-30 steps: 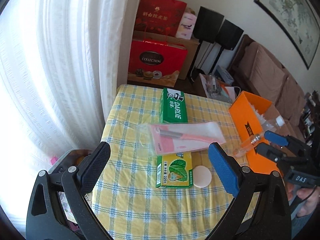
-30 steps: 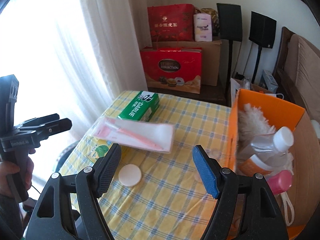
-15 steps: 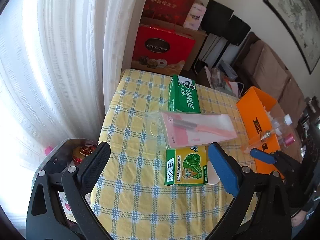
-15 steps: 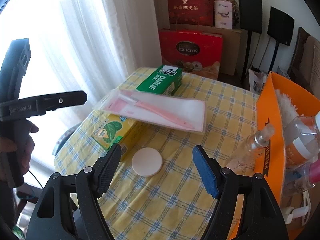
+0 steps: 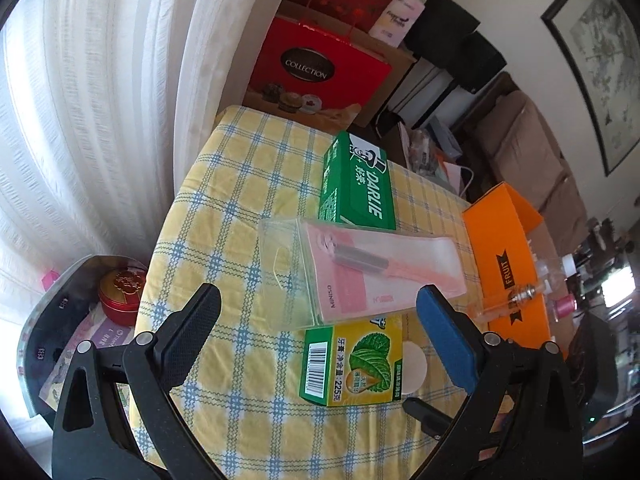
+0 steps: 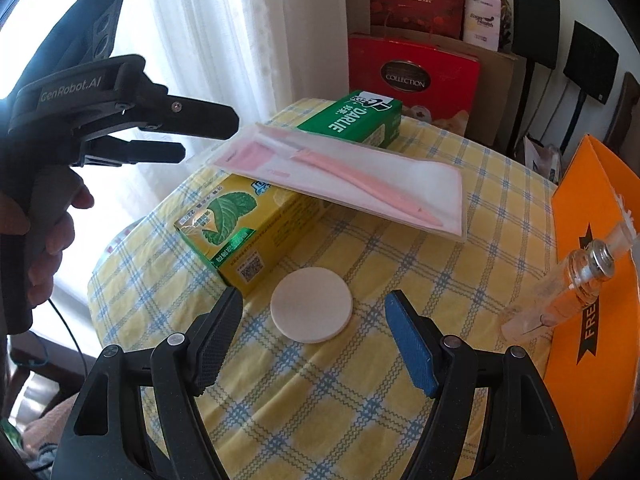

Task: Organize objects
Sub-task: 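Move both grippers to the toothbrush case and white round sponge on the table, then grasp the clear toothbrush case with the left gripper while the right grasps the white sponge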

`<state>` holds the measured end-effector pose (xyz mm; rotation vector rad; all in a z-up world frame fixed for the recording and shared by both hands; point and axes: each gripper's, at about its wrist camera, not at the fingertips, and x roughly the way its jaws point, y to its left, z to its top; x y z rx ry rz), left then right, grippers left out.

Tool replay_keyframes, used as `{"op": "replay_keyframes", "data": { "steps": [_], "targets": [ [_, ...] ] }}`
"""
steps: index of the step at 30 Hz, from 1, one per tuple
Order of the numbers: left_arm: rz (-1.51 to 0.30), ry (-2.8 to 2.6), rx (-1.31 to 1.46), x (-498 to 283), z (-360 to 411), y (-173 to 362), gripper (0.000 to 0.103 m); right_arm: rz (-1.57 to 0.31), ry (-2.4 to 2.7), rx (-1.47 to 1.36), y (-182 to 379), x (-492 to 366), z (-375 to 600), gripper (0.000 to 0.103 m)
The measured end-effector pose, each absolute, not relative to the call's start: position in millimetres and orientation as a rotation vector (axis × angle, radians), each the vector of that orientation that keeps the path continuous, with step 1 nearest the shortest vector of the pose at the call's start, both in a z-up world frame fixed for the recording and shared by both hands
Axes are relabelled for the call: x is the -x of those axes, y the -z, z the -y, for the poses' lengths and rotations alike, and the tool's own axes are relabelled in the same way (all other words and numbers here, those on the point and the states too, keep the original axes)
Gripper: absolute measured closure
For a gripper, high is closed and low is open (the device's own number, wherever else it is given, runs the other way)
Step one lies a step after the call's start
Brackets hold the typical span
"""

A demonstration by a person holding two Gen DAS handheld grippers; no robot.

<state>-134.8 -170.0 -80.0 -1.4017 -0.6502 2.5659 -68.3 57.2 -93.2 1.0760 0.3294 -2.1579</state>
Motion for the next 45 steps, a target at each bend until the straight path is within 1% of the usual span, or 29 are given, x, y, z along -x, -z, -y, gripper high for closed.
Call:
{"op": "replay_keyframes", "data": {
  "steps": [5,7,9,14,17,20,21,22,23,24,25,26,27,32,33,35,36,37,45],
  "targets": [
    [0.686,-2.539,1.410,148,166,86,0.005,-0.393,2.163,-1.066,104,66,-49,0.032],
    [0.685,-2.538,1.415,151,164,87,0.005,-0.422,2.160,-1.066,108,65,-47,0.038],
    [0.683,-2.535,1.418,154,162,89,0.005,-0.431,2.152,-1.081,113,66,-46,0.053],
    [0.705,-2.529,1.425,159,160,94,0.005,-0.424,2.166,-1.086,115,65,-47,0.058],
    [0.733,-2.518,1.435,163,161,98,0.007,-0.433,2.169,-1.078,115,65,-47,0.086],
    [0.746,-2.506,1.441,165,160,100,0.013,-0.401,2.170,-1.080,115,68,-49,0.086],
    [0.749,-2.509,1.444,166,159,101,0.019,-0.388,2.170,-1.080,114,69,-50,0.085],
    [0.751,-2.514,1.446,167,159,101,0.023,-0.379,2.171,-1.079,114,69,-51,0.085],
    [0.755,-2.519,1.445,167,159,100,0.023,-0.368,2.173,-1.076,113,69,-52,0.085],
    [0.759,-2.524,1.440,167,159,100,0.028,-0.357,2.174,-1.074,112,69,-53,0.085],
    [0.760,-2.530,1.437,167,160,99,0.035,-0.343,2.178,-1.073,110,69,-54,0.085],
    [0.758,-2.537,1.438,167,160,98,0.040,-0.336,2.181,-1.067,108,69,-55,0.085],
    [0.756,-2.542,1.438,168,160,97,0.047,-0.331,2.186,-1.055,106,68,-56,0.085],
    [0.741,-2.547,1.416,168,158,90,0.053,-0.281,2.203,-1.037,91,64,-65,0.085],
    [0.738,-2.548,1.407,168,158,89,0.056,-0.275,2.196,-1.045,89,65,-68,0.085],
    [0.756,-2.541,1.378,165,157,84,0.065,-0.248,2.205,-1.045,84,63,-74,0.085],
    [0.765,-2.535,1.357,163,156,81,0.078,-0.235,2.210,-1.043,81,61,-78,0.085],
    [0.772,-2.526,1.339,162,155,77,0.085,-0.222,2.216,-1.041,78,59,-82,0.085],
    [0.804,-2.486,1.224,156,142,45,0.092,-0.141,2.260,-1.032,51,58,-114,0.085]
  ]
}}
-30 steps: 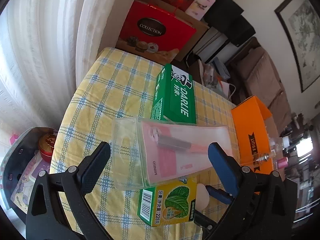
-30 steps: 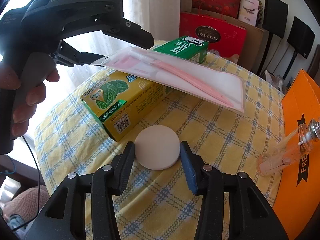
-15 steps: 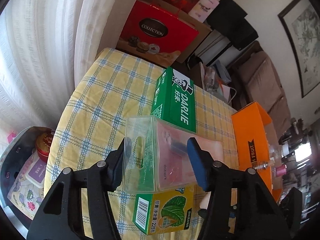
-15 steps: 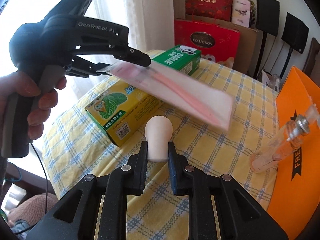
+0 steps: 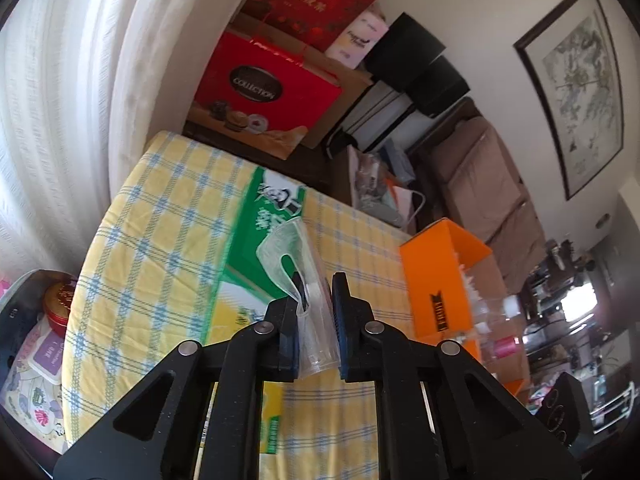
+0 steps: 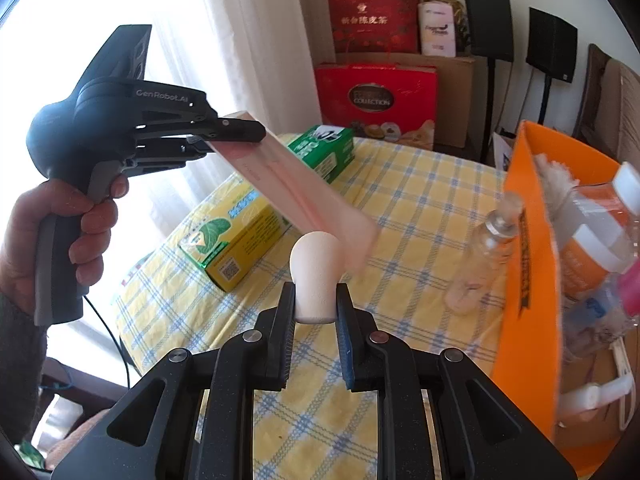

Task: Organize objects
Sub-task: 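Lift the toothbrush case and sponge and carry both over the cardboard box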

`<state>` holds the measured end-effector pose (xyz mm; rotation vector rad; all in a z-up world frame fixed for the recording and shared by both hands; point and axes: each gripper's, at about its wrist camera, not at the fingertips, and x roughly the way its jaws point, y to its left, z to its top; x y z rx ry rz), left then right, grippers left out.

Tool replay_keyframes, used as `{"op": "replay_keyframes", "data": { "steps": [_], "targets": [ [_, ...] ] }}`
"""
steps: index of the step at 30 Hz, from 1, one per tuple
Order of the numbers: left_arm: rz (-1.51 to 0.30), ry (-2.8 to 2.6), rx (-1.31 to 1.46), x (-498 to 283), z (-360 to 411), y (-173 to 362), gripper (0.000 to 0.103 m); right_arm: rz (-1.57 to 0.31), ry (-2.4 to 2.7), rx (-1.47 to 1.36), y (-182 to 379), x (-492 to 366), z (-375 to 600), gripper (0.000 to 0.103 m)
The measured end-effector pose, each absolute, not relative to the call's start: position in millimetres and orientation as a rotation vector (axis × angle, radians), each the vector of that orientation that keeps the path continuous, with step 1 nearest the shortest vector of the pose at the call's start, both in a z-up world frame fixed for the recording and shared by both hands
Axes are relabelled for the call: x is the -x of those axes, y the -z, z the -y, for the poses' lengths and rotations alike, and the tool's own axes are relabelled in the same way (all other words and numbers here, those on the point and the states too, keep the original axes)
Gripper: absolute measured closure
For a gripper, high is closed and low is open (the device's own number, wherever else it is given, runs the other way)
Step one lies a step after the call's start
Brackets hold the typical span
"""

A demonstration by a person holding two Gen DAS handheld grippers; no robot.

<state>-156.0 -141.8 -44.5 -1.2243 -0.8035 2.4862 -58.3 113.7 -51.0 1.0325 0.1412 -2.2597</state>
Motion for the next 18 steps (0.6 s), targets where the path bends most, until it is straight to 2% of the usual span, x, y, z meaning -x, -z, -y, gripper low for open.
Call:
{"op": "replay_keyframes", "data": {
  "steps": [18],
  "targets": [
    [0.696,-2.412,0.946,126,75,-61,0.094,-0.071,2.465,-0.963,-23,49,-193,0.085]
  ]
}}
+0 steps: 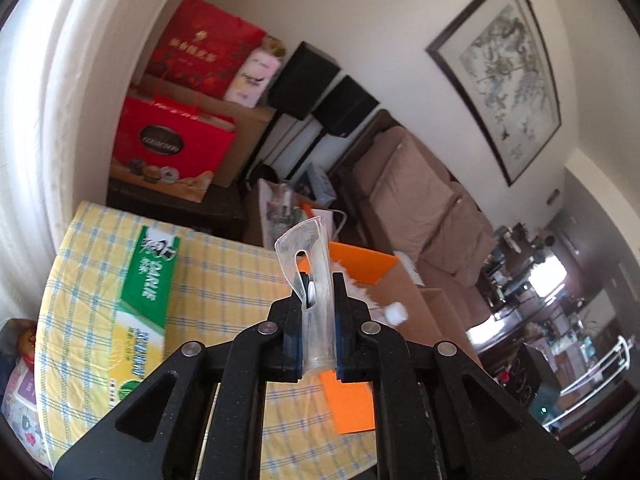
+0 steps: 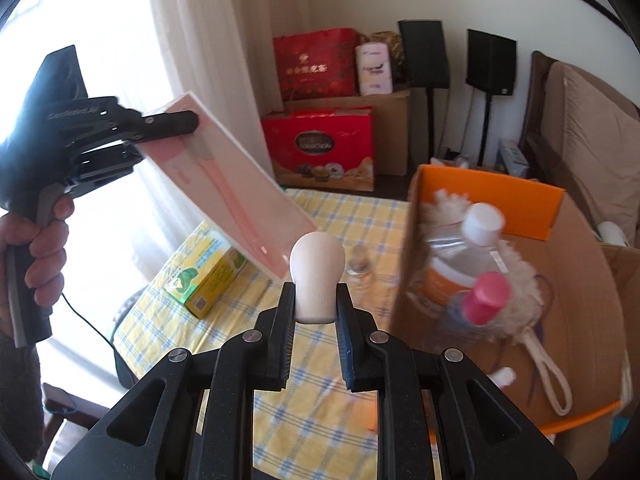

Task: Organize objects
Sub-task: 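Lift the toothbrush case and sponge and carry both over the cardboard box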

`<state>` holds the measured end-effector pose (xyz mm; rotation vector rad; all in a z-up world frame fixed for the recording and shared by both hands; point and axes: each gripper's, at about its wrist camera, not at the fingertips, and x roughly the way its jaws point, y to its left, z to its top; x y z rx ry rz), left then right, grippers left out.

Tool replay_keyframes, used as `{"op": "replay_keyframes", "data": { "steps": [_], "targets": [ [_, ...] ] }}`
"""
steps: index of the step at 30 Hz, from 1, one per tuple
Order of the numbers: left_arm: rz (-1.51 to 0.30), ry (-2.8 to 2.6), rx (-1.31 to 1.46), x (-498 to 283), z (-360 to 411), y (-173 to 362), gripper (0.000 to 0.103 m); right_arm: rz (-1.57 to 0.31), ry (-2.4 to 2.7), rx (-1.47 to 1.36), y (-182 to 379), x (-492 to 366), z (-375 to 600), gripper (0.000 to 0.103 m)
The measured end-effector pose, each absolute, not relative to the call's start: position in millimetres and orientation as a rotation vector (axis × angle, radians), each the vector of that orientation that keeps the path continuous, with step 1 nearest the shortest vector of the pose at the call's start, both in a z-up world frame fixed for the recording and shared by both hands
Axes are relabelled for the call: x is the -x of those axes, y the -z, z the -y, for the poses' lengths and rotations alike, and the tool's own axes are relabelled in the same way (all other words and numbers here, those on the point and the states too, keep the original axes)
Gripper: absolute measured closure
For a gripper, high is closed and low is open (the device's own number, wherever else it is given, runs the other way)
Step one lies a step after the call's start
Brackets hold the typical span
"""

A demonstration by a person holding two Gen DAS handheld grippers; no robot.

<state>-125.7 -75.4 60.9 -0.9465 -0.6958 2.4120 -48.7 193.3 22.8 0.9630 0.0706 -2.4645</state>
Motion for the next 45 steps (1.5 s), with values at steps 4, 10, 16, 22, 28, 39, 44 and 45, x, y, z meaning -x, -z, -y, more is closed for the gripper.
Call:
{"op": "replay_keyframes", "data": {
  "steps": [4,10,16,22,28,39,44,45],
  "targets": [
    [0.661,-2.366,0.920,123,52,-79,0.094,-0.059,2.527,-0.957,-36,48,-220,0.085],
    [0.583,-2.304,0.911,122,8,-99,0.094,-0.027,2.611,-0.980,-43,45,-262,0.085],
    [0.516,-2.258,0.901,121,-33,-115,0.094,-0.002,2.664,-0.994,-46,42,-291,0.085],
    [0.493,-2.210,0.907,127,-72,-123,0.094,0.015,2.696,-1.022,-43,42,-314,0.085],
    [0.470,-2.191,0.923,138,-115,-117,0.094,0.045,2.721,-1.080,-30,47,-339,0.085],
    [0.507,-2.078,1.098,178,-184,-54,0.094,0.110,2.735,-1.107,-20,46,-368,0.085],
    [0.409,-2.054,1.188,188,-214,-36,0.093,0.118,2.728,-1.126,-13,44,-378,0.085],
    [0.387,-2.051,1.199,190,-219,-34,0.093,0.119,2.725,-1.130,-11,45,-379,0.085]
  ]
}}
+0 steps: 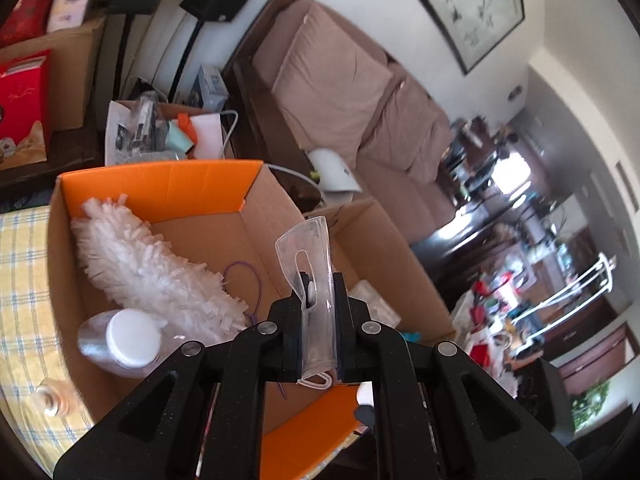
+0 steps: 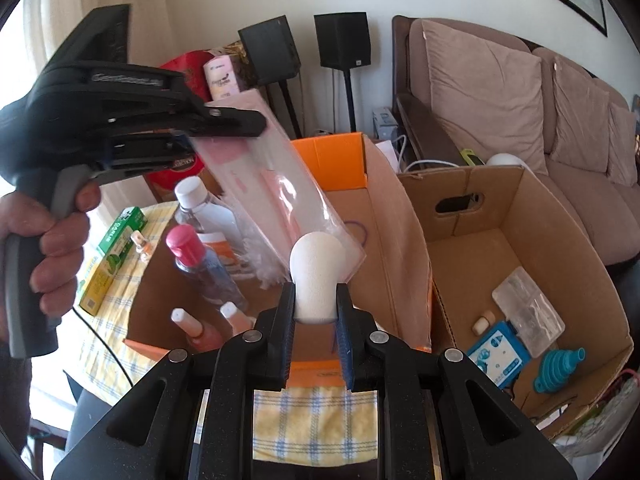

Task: Organize objects
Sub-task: 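Lift the toothbrush case and sponge and carry both over the cardboard box, then open both grippers to drop the toothbrush case and sponge into the box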

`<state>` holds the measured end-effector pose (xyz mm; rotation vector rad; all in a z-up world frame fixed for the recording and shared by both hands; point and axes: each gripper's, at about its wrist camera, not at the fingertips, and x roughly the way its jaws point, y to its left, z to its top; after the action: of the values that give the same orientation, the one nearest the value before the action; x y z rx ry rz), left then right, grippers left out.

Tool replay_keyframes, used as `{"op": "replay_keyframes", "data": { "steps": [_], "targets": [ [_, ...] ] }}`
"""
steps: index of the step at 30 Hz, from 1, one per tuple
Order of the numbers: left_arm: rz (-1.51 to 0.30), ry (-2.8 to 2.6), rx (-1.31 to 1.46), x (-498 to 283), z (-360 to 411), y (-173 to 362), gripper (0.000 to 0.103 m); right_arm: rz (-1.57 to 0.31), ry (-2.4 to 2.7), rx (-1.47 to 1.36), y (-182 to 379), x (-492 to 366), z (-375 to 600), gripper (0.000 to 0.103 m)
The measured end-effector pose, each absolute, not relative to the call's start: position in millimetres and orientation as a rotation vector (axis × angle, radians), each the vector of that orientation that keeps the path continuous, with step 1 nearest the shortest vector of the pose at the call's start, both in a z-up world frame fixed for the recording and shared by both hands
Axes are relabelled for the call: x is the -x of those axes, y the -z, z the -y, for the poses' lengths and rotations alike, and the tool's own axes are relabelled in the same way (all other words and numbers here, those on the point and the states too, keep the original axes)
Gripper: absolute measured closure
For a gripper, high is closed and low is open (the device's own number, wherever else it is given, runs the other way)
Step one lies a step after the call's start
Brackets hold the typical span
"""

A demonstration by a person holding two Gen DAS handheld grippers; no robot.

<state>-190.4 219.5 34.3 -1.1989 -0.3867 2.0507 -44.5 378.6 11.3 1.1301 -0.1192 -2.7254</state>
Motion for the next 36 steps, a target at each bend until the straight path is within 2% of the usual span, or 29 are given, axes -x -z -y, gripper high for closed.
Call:
{"op": "replay_keyframes", "data": {
  "steps": [2,5,7,8,16,22,27,36],
  "targets": [
    [0.345,-2.057,1.214,193,-229,-34,0.090,0.124,2.717,-1.141,-8,46,-378,0.085],
    [0.309,-2.074,1.220,199,-241,-37,0.067,0.126,2.701,-1.154,-2,49,-377,0.085],
    [0.307,-2.068,1.230,202,-244,-38,0.029,0.126,2.692,-1.160,1,51,-375,0.085],
    [0.308,-2.073,1.222,201,-245,-41,0.025,0.126,2.686,-1.163,2,52,-374,0.085],
    [0.249,-2.149,1.161,187,-228,-61,0.015,0.131,2.660,-1.182,10,58,-366,0.085],
    [0.243,-2.211,1.101,175,-199,-81,0.014,0.123,2.639,-1.198,10,62,-365,0.084],
    [0.253,-2.259,1.034,164,-172,-97,0.009,0.127,2.631,-1.213,14,66,-362,0.084],
    [0.272,-2.263,1.034,146,-135,-102,0.008,0.132,2.629,-1.245,19,74,-359,0.083]
  ]
}}
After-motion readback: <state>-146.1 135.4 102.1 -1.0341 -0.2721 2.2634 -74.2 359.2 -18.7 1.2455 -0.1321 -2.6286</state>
